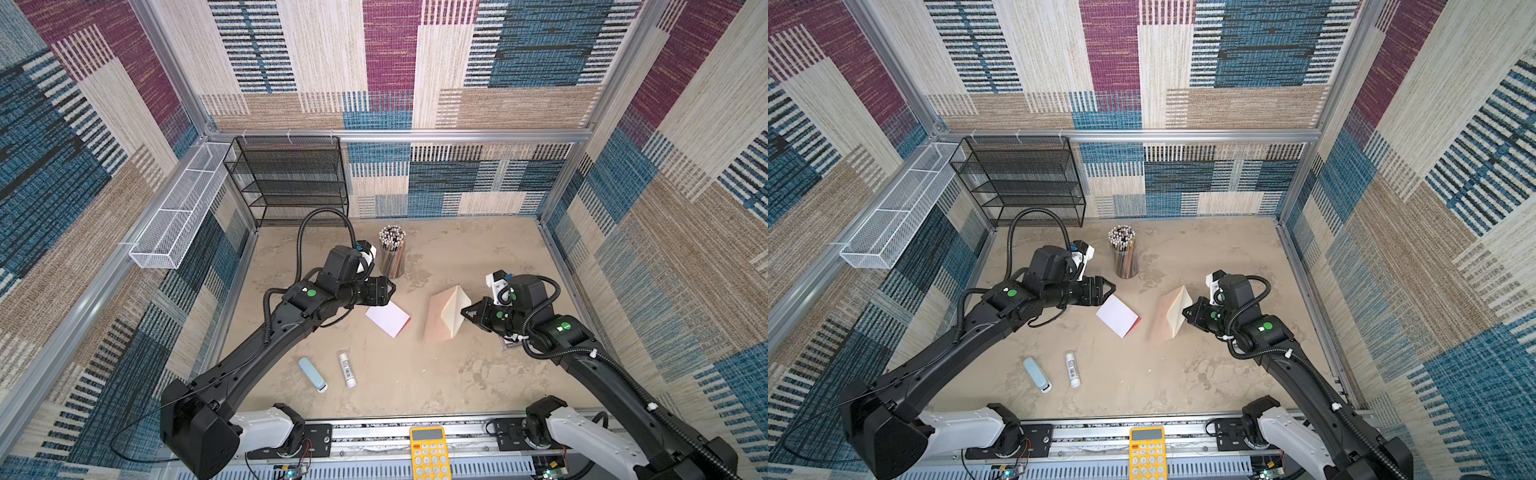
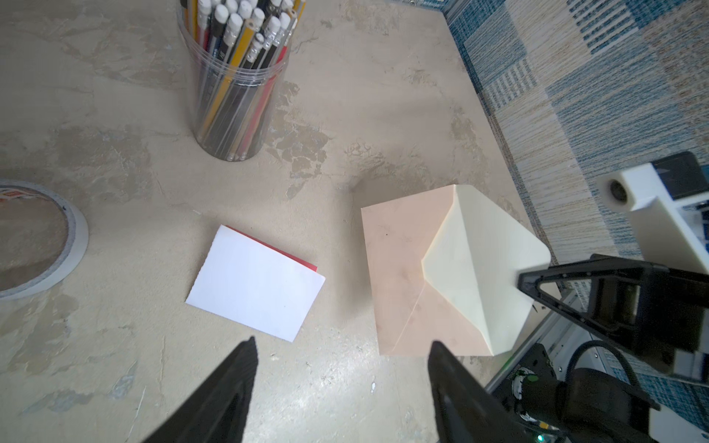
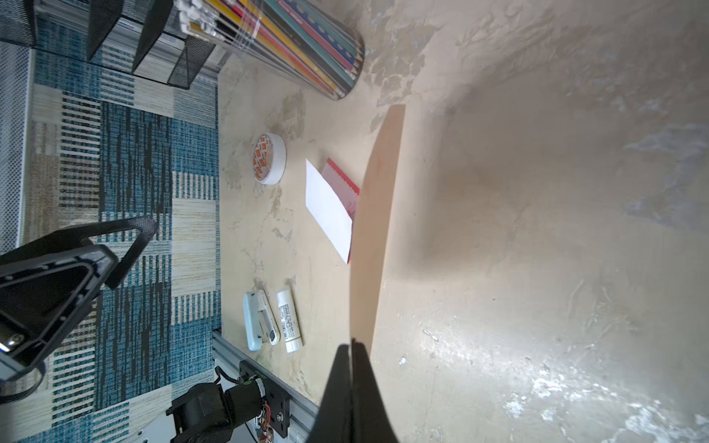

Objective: Place the letter into the envelope and seal it

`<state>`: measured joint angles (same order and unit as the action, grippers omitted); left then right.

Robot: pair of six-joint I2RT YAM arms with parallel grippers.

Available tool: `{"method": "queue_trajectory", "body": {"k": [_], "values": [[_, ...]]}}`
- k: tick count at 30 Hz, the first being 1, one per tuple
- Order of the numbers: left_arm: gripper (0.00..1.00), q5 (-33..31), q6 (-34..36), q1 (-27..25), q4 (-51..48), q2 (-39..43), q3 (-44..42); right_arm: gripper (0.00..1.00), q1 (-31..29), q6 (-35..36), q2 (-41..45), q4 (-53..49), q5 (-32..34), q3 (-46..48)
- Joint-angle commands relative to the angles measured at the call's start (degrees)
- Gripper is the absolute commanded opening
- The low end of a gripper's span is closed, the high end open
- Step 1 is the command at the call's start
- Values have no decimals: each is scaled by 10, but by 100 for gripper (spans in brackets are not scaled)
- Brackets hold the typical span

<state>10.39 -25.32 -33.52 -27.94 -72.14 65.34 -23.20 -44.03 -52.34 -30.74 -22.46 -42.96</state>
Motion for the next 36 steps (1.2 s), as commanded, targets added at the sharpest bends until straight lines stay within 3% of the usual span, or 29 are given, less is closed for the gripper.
{"method": "queue_trajectory", "body": {"k": [1, 7, 18, 36], "values": [[73, -17, 22, 0, 43, 11, -12, 0, -19, -42, 12, 49, 9, 24], [73, -28, 38, 0, 84, 24, -47, 0, -29, -65, 21, 94, 9, 118], [74, -42, 47, 1, 98, 50, -73, 1, -29, -43, 32, 86, 46, 196], [74, -56, 38, 0, 96, 89, -110, 2, -34, -12, 14, 142, 42, 239]]}}
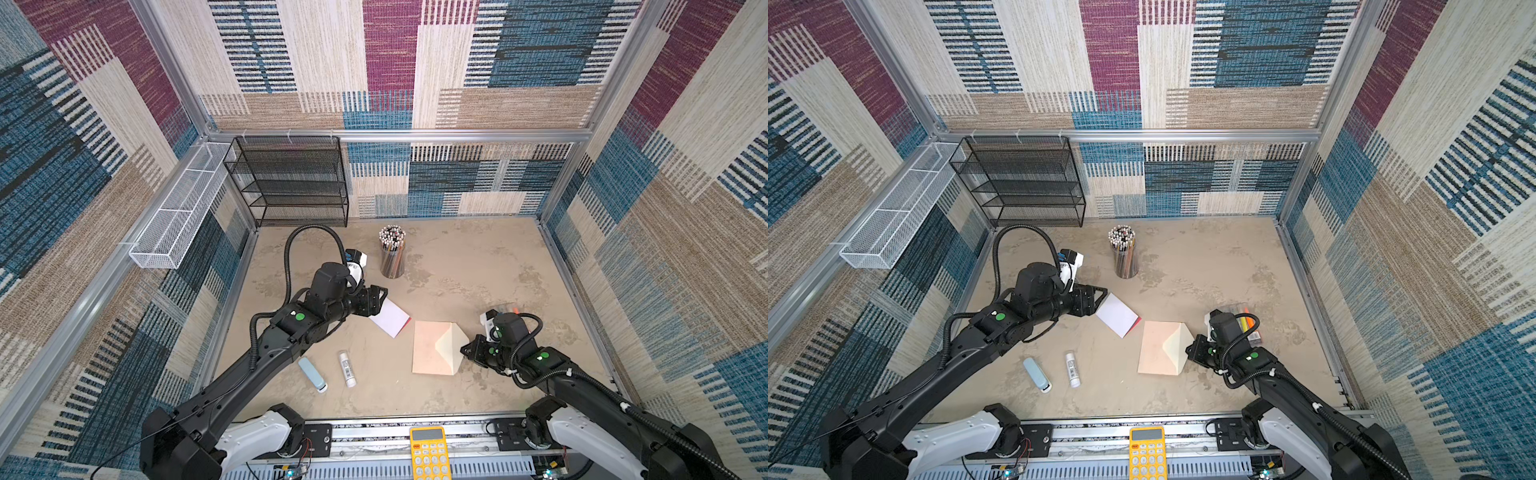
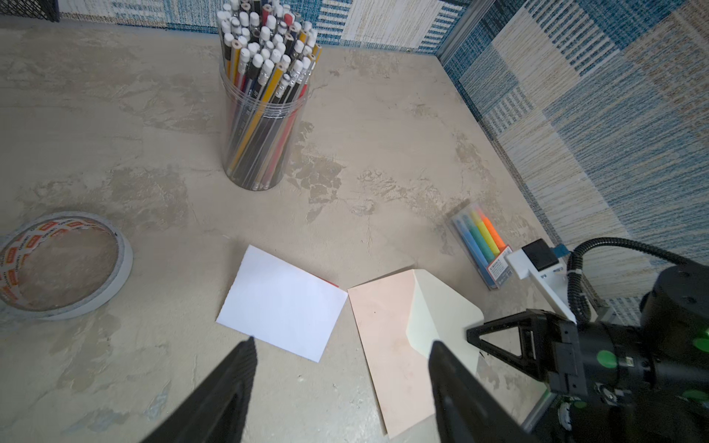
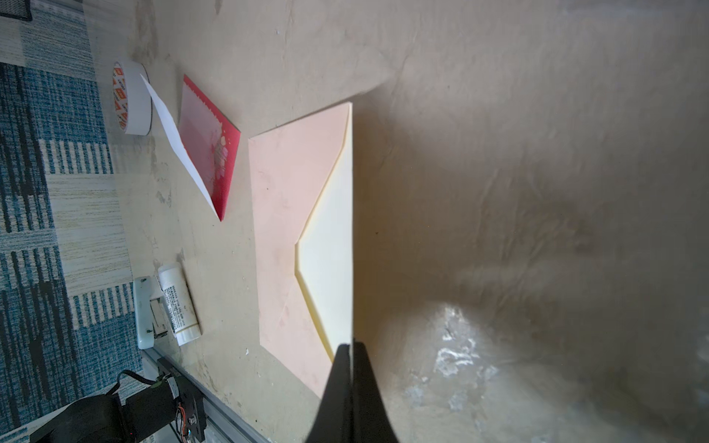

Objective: Place the letter into the envelope and seal it

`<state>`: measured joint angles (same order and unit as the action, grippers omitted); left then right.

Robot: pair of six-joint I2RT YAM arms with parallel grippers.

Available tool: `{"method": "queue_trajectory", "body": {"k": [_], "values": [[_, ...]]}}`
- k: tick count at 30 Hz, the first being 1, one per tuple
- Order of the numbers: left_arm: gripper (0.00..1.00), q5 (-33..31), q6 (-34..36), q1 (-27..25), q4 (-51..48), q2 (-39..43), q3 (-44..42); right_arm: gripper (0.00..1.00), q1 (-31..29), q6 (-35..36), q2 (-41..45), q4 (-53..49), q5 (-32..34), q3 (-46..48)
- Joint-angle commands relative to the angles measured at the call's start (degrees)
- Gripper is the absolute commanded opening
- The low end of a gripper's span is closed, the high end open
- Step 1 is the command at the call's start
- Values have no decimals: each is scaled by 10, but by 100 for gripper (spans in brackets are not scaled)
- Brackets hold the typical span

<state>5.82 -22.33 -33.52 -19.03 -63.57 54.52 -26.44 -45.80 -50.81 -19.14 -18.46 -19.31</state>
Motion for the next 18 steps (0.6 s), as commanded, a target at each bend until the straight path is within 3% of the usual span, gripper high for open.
{"method": "queue_trajectory", "body": {"k": [1, 18], "values": [[74, -12, 9, 0, 7, 3, -3, 3, -3, 6, -3, 27, 3, 3], [74, -6, 11, 0, 14, -15, -1, 12, -5, 27, -32, 28, 20, -4]]}}
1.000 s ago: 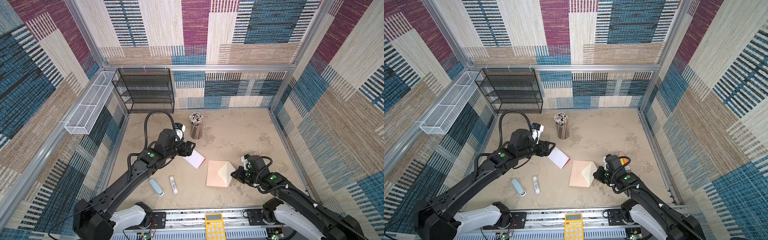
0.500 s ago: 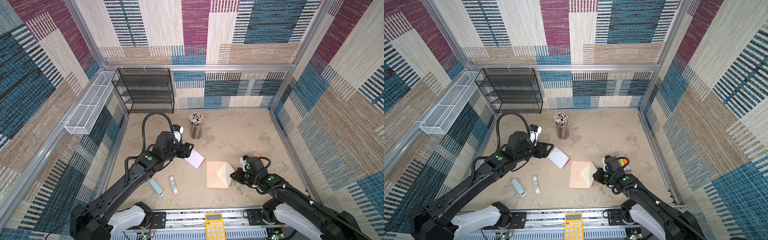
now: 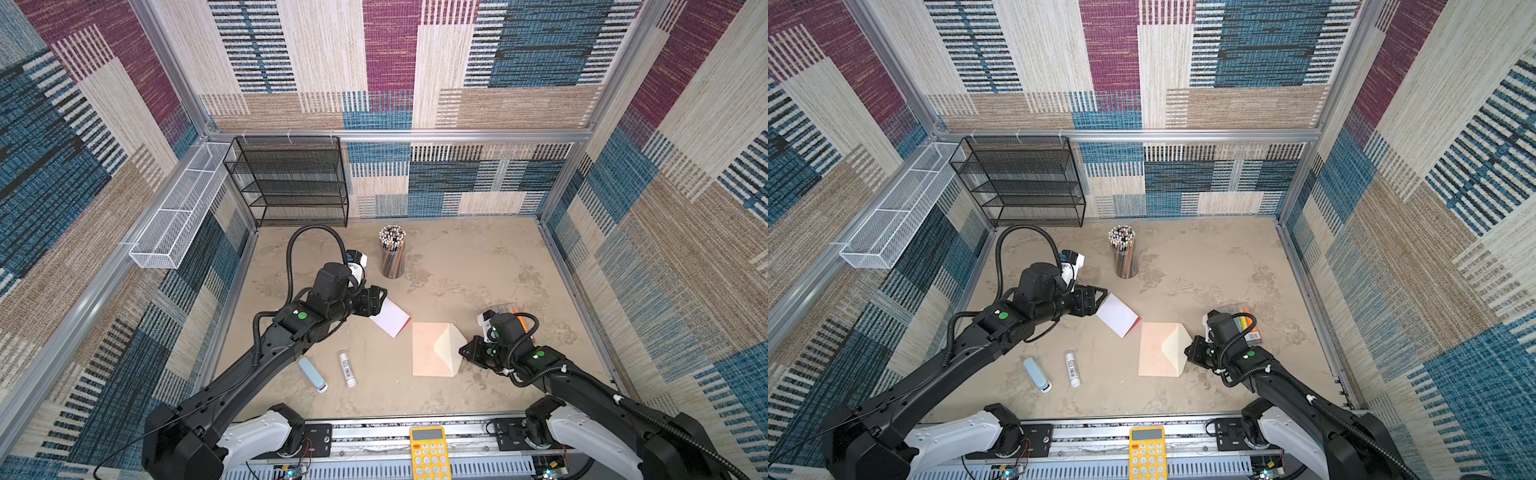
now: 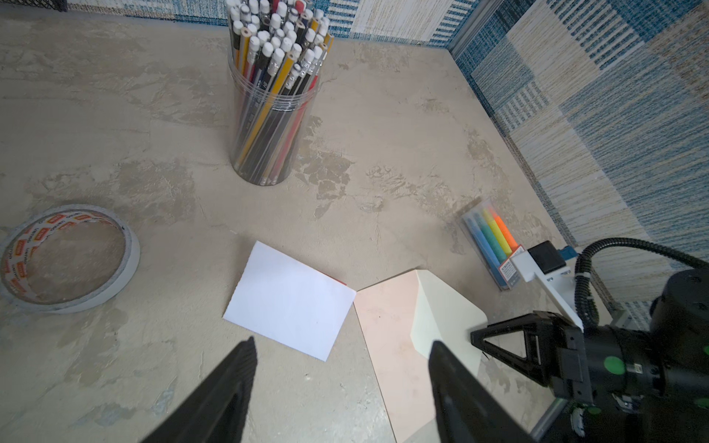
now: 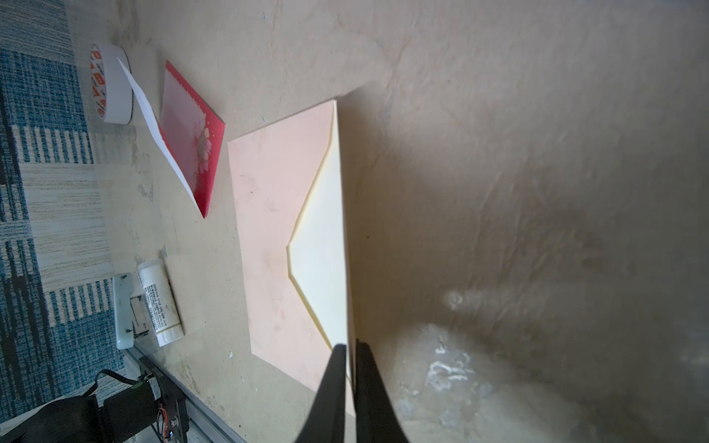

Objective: Place the letter into the envelope and seal it

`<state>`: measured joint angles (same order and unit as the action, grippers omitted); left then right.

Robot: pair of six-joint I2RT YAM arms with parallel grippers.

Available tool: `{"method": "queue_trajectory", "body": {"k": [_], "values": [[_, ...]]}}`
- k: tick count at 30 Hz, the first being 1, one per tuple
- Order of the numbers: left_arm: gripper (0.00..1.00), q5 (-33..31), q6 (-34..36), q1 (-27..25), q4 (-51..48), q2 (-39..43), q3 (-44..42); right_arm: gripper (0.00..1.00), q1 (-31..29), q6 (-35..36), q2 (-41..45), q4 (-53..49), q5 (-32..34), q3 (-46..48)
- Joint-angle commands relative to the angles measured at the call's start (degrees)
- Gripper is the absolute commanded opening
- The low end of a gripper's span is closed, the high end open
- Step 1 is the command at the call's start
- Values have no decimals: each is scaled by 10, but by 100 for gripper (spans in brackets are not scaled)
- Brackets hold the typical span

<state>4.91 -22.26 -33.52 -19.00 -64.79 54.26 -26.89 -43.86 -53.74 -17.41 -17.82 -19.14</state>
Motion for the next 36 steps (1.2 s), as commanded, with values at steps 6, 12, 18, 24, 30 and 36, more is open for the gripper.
{"method": "queue_trajectory", "body": {"k": [6, 12, 18, 24, 30, 36], "values": [[74, 8, 9, 0, 15, -9, 1, 16, 0, 24, -22, 4, 24, -18], [74, 8, 9, 0, 14, -7, 0, 14, 0, 35, -33, 3, 31, -29], [74, 6, 9, 0, 12, -4, -4, 23, 0, 40, -38, -1, 31, -35], [74, 6, 7, 0, 11, -1, -7, 37, 0, 40, -25, -16, 42, -37], [74, 7, 7, 0, 10, 1, -7, 47, -1, 47, -18, -34, 58, -51], [73, 2, 5, 1, 5, 5, -9, 57, 0, 73, -20, -81, 105, -96]]}}
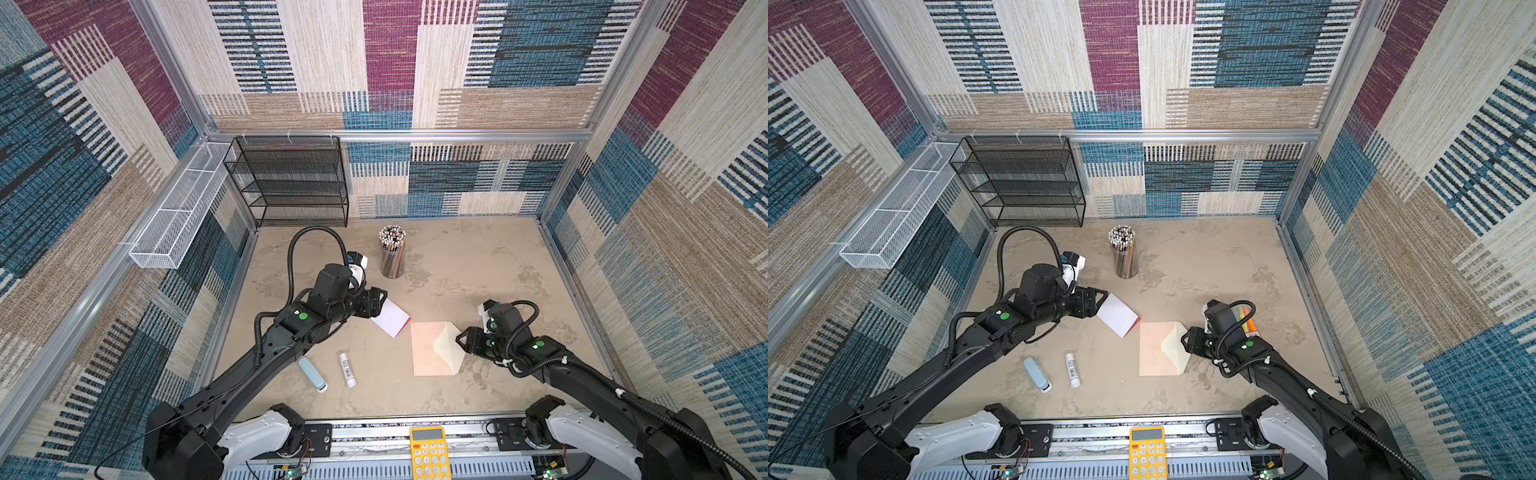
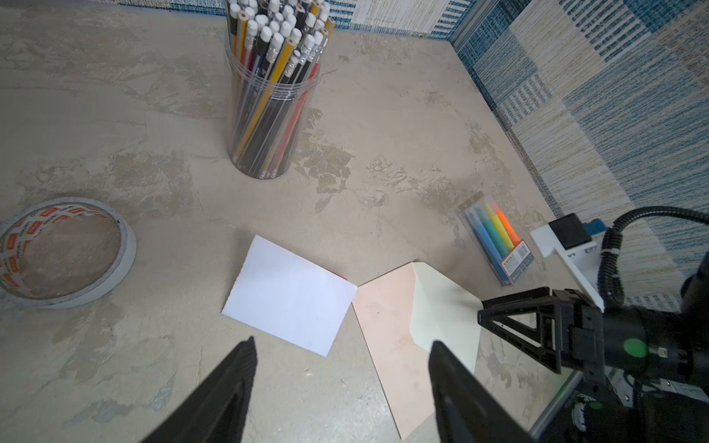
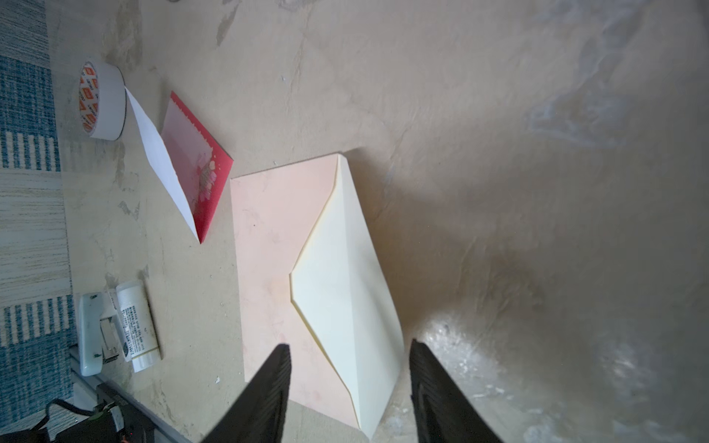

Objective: Place the letter into the envelope and seal it

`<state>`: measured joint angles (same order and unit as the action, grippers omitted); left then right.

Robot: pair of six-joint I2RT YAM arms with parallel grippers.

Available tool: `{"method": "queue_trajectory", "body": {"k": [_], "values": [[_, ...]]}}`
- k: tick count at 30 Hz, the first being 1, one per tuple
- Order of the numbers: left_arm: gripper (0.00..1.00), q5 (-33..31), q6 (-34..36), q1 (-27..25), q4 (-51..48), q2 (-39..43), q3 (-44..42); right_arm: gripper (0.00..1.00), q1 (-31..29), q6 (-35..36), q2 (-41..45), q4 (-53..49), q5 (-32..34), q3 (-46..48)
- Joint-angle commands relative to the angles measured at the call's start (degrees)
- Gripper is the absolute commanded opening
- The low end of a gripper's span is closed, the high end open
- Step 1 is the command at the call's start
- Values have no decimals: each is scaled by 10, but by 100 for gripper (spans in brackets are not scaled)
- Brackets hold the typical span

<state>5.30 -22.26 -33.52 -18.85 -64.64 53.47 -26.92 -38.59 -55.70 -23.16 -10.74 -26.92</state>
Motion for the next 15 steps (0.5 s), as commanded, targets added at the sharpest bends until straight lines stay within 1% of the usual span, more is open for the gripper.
{"method": "queue_trajectory", "body": {"k": [1, 5, 9, 12, 15], "values": [[73, -3, 5, 1, 3, 5, -1, 58, 0, 24, -1, -30, 41, -29], [73, -11, 4, 0, -1, 12, -4, 63, 0, 38, -3, -59, 67, -77], [74, -19, 4, 0, -7, 19, -6, 65, 0, 55, -12, -66, 68, -132], [74, -22, 4, 0, -9, 22, -8, 66, 0, 69, -30, -46, 48, -170], [74, -20, 1, 1, -11, 25, -9, 66, 0, 77, -60, -3, 8, -193]]}}
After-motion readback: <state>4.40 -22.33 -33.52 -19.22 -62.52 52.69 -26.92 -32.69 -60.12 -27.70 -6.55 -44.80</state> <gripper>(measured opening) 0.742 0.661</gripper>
